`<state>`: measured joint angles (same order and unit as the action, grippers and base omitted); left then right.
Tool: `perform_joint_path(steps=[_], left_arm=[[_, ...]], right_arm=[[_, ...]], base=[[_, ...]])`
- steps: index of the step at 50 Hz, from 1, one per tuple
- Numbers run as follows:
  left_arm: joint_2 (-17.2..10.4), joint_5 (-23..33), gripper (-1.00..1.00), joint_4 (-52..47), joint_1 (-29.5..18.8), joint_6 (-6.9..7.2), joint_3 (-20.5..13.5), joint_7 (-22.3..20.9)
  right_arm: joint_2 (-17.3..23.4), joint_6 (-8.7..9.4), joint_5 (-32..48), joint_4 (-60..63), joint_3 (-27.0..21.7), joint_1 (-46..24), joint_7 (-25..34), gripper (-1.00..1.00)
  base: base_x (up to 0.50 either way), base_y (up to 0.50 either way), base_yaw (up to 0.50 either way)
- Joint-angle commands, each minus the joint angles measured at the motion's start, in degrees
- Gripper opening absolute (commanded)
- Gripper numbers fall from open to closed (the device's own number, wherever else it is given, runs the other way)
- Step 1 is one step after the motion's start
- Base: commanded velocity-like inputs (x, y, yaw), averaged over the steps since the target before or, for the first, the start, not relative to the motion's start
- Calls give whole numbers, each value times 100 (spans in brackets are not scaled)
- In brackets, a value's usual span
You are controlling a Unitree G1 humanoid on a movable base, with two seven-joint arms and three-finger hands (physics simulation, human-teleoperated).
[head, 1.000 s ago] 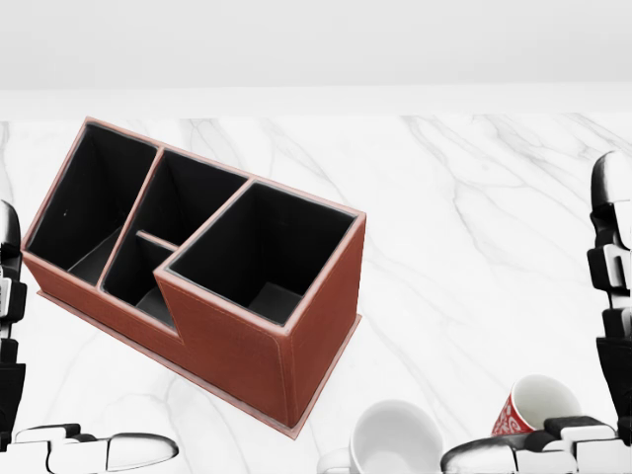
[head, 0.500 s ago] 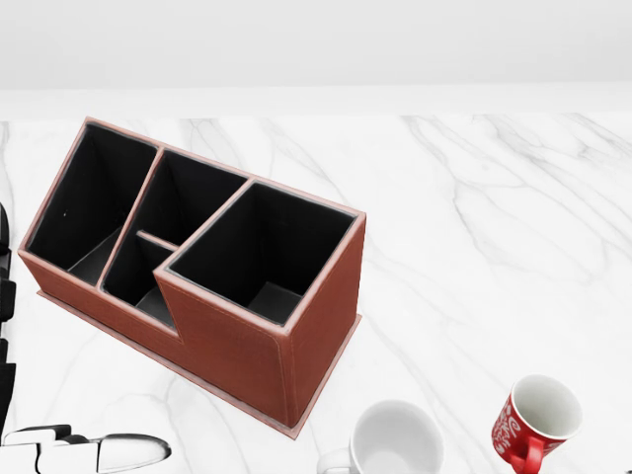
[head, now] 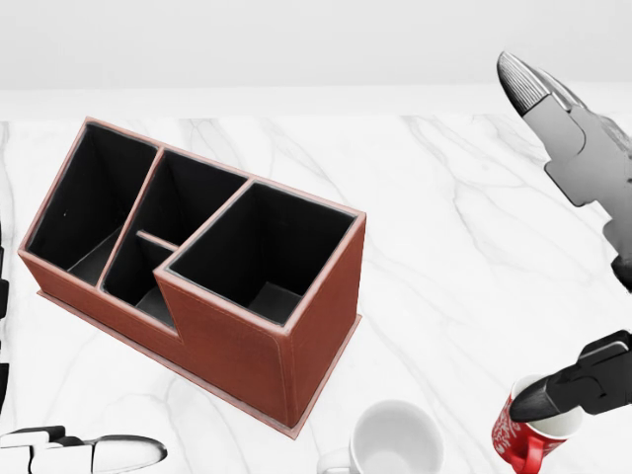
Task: Pick up the red mug and place it to the right of the caddy.
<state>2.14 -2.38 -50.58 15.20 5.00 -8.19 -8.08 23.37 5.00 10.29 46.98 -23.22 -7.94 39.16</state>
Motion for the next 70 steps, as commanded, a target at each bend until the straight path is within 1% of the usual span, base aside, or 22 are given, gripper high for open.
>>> perform_joint_path(steps=[1, 9, 18, 25, 32, 39, 46, 51, 58, 65, 70], left_arm=[[5, 1, 100, 40, -10, 0, -7, 0], [-7, 26, 100, 22, 2, 0, 35, 10], [4, 9, 100, -40, 20, 0, 5, -4], [3, -35, 100, -49, -16, 0, -72, -16], [7, -7, 100, 10, -24, 0, -52, -7], [4, -16, 100, -11, -36, 0, -63, -19], [11, 1, 100, -47, -33, 0, -51, -20], [7, 10, 100, -51, 7, 0, -15, -21], [10, -1, 100, -11, 1, 0, -55, -25], [10, 5, 100, 14, -10, 0, -51, -35], [7, -6, 100, -14, -5, 0, -66, -35]], right_arm=[[-242, 0, 1244, -1085, 222, -226, 84, 100], [-264, 0, 1399, -1491, 77, -147, 84, 100], [-190, 0, 1464, -2334, 139, -326, 84, 100], [-145, 0, 1503, -2523, 131, -263, 84, 100], [-196, 0, 1666, -2781, 202, -137, 84, 100], [-186, 0, 1735, -2936, 129, -110, 84, 100], [-224, 0, 1888, -2845, 70, 97, 84, 100], [-348, 0, 1928, -2975, 3, 323, 84, 100], [-345, 0, 1924, -3494, 49, 247, 84, 100], [-321, 0, 1937, -3507, 71, 297, 84, 100], [-309, 0, 1950, -3834, 103, 320, 84, 100]], base=[[0, 0, 0], [0, 0, 0], [0, 0, 0], [0, 0, 0], [0, 0, 0], [0, 0, 0], [0, 0, 0], [0, 0, 0], [0, 0, 0], [0, 0, 0], [0, 0, 0]])
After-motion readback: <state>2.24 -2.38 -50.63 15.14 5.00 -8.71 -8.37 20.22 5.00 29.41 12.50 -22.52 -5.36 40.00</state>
